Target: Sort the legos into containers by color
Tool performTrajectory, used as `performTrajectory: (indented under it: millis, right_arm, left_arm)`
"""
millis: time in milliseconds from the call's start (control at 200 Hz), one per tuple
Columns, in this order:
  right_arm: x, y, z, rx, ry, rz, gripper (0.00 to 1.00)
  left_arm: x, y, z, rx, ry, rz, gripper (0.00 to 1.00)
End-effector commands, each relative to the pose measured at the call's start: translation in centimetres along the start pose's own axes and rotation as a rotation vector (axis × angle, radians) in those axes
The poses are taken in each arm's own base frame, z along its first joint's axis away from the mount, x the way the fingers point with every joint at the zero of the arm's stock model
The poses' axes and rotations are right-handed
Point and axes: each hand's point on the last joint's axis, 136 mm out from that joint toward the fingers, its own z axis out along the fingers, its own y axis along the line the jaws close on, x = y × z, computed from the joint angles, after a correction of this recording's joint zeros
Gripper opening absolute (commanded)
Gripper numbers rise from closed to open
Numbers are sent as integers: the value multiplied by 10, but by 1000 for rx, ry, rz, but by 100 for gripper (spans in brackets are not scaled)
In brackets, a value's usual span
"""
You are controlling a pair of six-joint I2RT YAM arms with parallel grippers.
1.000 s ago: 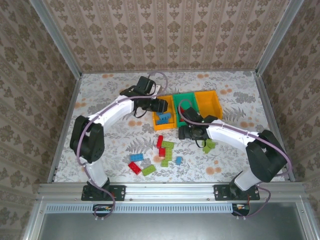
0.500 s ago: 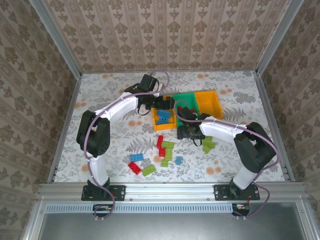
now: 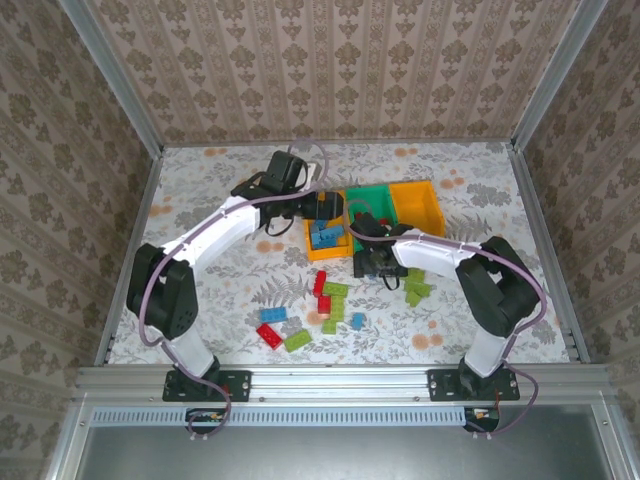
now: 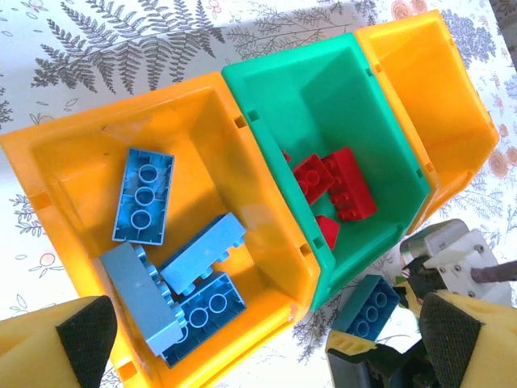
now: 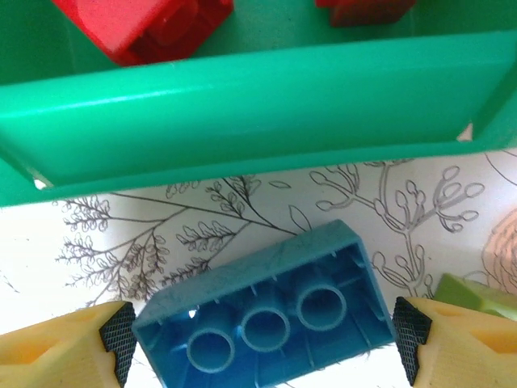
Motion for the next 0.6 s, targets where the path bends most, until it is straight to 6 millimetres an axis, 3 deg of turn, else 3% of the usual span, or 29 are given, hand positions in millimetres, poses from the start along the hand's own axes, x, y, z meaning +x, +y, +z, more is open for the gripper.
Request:
performTrajectory:
  millis: [0,320,410,595]
  right_arm:
    - [-3,-5,6,50,16,-41,84]
    - [-5,-5,9,53,11,-52,69]
    - [-7,-3,5,34,-12,-41,64]
    - [-12,2,-11,-15,-68,-25,63]
  left_arm:
    - [10,4,-2,-8,6,-1,100]
    - [25,17,-10,-38,5,-27,100]
    - [28,22,-12,-50,3,-38,100]
    - [34,29,-15,-59,2,-58,100]
